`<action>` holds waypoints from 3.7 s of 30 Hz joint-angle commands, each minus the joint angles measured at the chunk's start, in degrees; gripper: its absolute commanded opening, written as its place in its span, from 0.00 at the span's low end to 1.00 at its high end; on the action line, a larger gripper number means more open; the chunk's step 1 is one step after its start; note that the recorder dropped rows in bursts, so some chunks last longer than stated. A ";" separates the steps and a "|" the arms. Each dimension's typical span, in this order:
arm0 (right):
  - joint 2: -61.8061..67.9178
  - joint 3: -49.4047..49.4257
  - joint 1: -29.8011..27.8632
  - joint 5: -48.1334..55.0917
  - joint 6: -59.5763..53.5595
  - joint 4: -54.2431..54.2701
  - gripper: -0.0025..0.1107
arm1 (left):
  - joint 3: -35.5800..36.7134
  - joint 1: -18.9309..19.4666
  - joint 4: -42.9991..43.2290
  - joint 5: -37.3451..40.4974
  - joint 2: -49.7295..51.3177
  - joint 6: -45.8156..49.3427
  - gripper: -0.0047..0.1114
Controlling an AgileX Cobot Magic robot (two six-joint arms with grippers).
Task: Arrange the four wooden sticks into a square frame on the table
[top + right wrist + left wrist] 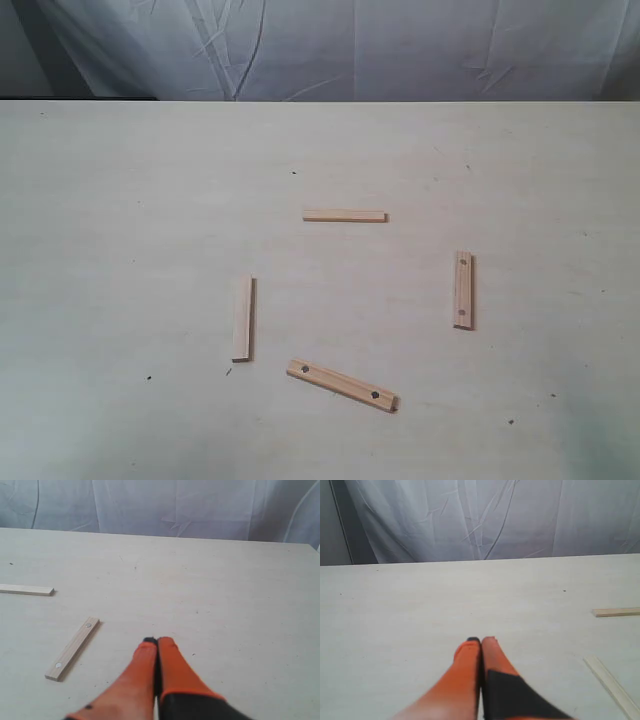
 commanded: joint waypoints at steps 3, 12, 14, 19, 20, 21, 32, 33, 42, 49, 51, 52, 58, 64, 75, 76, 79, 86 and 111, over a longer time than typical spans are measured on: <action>-0.41 0.22 -0.36 -0.44 0.14 0.00 0.02 | 0.21 0.18 0.09 -0.78 -0.31 -0.01 0.04; -0.41 0.22 -0.36 -0.44 0.14 0.00 0.02 | 0.21 0.18 0.09 -0.78 -0.31 -0.01 0.04; -0.41 0.22 -0.36 -0.44 0.14 0.00 0.02 | 0.21 0.18 0.09 -0.78 -0.31 -0.01 0.04; -0.41 0.22 -0.36 -0.44 0.14 0.00 0.02 | 0.21 0.18 0.09 -0.78 -0.31 -0.01 0.04; -0.41 0.22 -0.36 -0.44 0.14 0.00 0.02 | 0.21 0.18 0.09 -0.78 -0.31 -0.01 0.04; -0.41 0.22 -0.36 -0.44 0.14 0.00 0.02 | 0.21 0.18 0.09 -0.78 -0.31 -0.01 0.04; -0.41 0.22 -0.36 -0.44 0.14 -0.31 0.02 | 0.21 0.18 0.09 -0.78 -0.31 -0.01 0.04; -0.41 0.22 -0.36 -0.87 0.14 -0.27 0.02 | 0.21 0.18 0.09 -0.78 -0.31 -0.01 0.04; -0.41 0.22 -0.36 -15.93 0.14 -0.11 0.02 | 0.21 0.18 1.30 -5.65 -0.31 -0.01 0.04; -0.41 0.22 -0.36 -19.94 0.14 -0.11 0.02 | 0.21 0.18 1.37 -23.15 -0.31 -0.01 0.04; -0.41 0.22 -0.36 -21.66 0.14 -0.11 0.02 | 0.21 0.18 1.37 -26.58 -0.31 -0.01 0.04; -0.41 0.22 -0.36 -22.94 0.14 -0.11 0.02 | 0.21 0.18 1.37 -27.91 -0.31 -0.01 0.04; -0.41 0.22 -0.36 -29.79 0.14 -0.11 0.02 | 0.21 0.18 1.37 -37.73 -0.31 -0.15 0.04; -0.41 0.22 -0.36 -31.73 0.14 -0.11 0.02 | 0.21 0.18 1.37 -46.29 -0.31 -0.04 0.04; 10.18 -15.51 -0.36 -4.36 -0.03 7.78 0.02 | -4.90 0.18 -17.40 -36.63 1.19 3.49 0.04; 14.02 -18.41 -0.36 -0.53 0.06 7.78 0.02 | -8.33 0.18 -21.78 -31.76 2.80 7.78 0.04; 26.32 -26.14 -0.36 8.68 0.06 7.78 0.02 | -18.79 0.18 -26.07 -15.47 12.92 18.64 0.04; 53.66 -34.41 -0.36 5.53 0.06 11.59 0.02 | -40.50 0.18 -18.80 14.11 45.38 19.14 0.04; 104.16 -56.53 15.03 13.42 12.37 12.14 0.35 | -53.70 -0.08 -20.38 19.55 88.61 11.11 0.04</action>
